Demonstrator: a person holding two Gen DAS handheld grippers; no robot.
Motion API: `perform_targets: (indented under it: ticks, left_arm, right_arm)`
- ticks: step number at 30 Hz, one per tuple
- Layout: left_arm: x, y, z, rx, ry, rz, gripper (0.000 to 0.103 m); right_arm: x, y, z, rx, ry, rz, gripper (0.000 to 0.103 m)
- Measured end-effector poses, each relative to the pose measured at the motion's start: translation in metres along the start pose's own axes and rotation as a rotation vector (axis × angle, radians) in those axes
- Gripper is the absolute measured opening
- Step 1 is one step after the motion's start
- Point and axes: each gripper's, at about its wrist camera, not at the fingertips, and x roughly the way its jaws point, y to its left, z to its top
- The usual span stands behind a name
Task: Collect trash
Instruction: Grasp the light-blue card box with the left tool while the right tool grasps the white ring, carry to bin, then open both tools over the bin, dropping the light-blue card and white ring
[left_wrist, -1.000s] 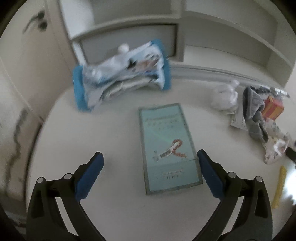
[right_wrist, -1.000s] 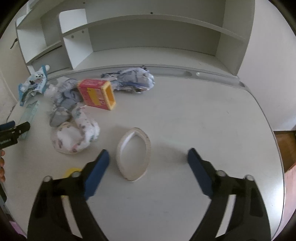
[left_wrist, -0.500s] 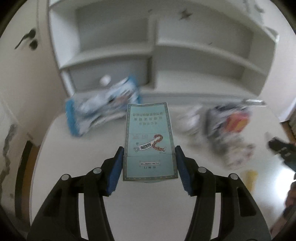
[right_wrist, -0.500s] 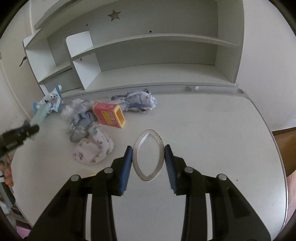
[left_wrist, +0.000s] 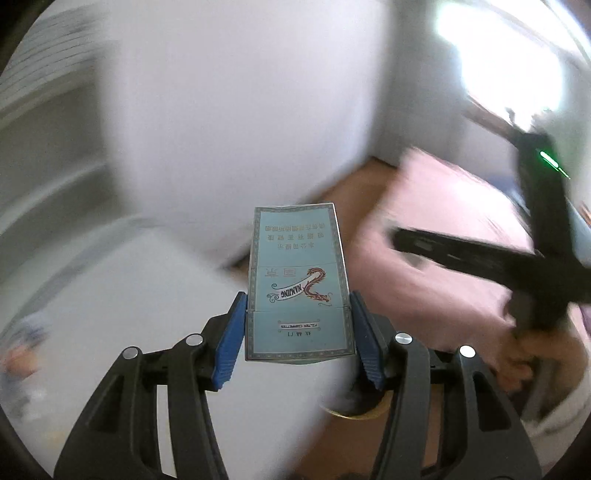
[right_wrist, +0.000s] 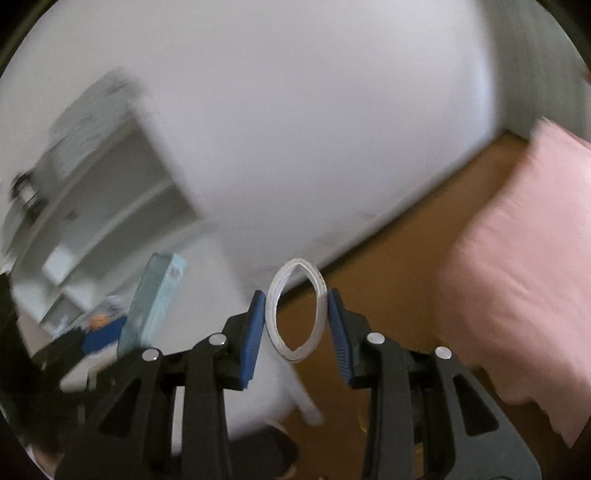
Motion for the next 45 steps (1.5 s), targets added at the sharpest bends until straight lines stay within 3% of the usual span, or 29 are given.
perform_targets:
  ticks: [2, 5, 8, 12, 14, 24, 29, 32, 33, 34, 39, 41, 43, 45]
  left_arm:
    - [0.038, -0.053, -0.010, 0.047, 0.075, -0.086, 0.054]
    - [0.092, -0.093, -0.037, 0.082, 0.176, -0.098, 0.054]
    - [0.171, -0.100, -0.077, 0.036, 0.361, -0.102, 0.054]
    - [0.240, -0.095, -0.118, -0.040, 0.544, -0.066, 0.054]
    - [0.257, -0.097, -0.125, -0.054, 0.586, -0.057, 0.054]
    - [0.285, -0.091, -0.136, -0.068, 0.660, -0.052, 0.054]
    - [0.294, -0.087, -0.143, -0.097, 0.671, -0.071, 0.054]
    - [0.296, -0.087, -0.144, -0.108, 0.668, -0.080, 0.056]
    - [0.296, -0.087, -0.143, -0.108, 0.659, -0.075, 0.072]
    - [0.294, -0.088, -0.142, -0.102, 0.645, -0.060, 0.094]
    - [0.276, -0.098, -0.137, -0.036, 0.578, -0.017, 0.096]
    - [0.256, -0.104, -0.127, -0.007, 0.509, -0.002, 0.096]
    - [0.217, -0.112, -0.108, 0.052, 0.384, 0.029, 0.096]
    - [0.157, -0.118, -0.086, 0.103, 0.210, 0.012, 0.096]
  right_arm:
    - [0.006, -0.057, -0.013, 0.045, 0.058, -0.089, 0.035]
    - [0.034, -0.120, -0.038, 0.122, 0.170, -0.145, 0.035]
    - [0.080, -0.174, -0.075, 0.224, 0.306, -0.140, 0.034]
    - [0.125, -0.205, -0.121, 0.335, 0.400, -0.117, 0.034]
    - [0.143, -0.208, -0.136, 0.344, 0.468, -0.094, 0.034]
    - [0.154, -0.225, -0.145, 0.361, 0.487, -0.114, 0.034]
    - [0.159, -0.225, -0.146, 0.361, 0.493, -0.107, 0.034]
    - [0.162, -0.222, -0.144, 0.342, 0.484, -0.097, 0.040]
    - [0.161, -0.221, -0.144, 0.338, 0.477, -0.096, 0.061]
    - [0.159, -0.221, -0.142, 0.334, 0.465, -0.101, 0.083]
    - [0.138, -0.217, -0.127, 0.319, 0.369, -0.174, 0.087]
    - [0.123, -0.211, -0.117, 0.290, 0.300, -0.233, 0.087]
    - [0.090, -0.199, -0.099, 0.214, 0.155, -0.357, 0.088]
    - [0.058, -0.186, -0.087, 0.144, -0.005, -0.452, 0.096]
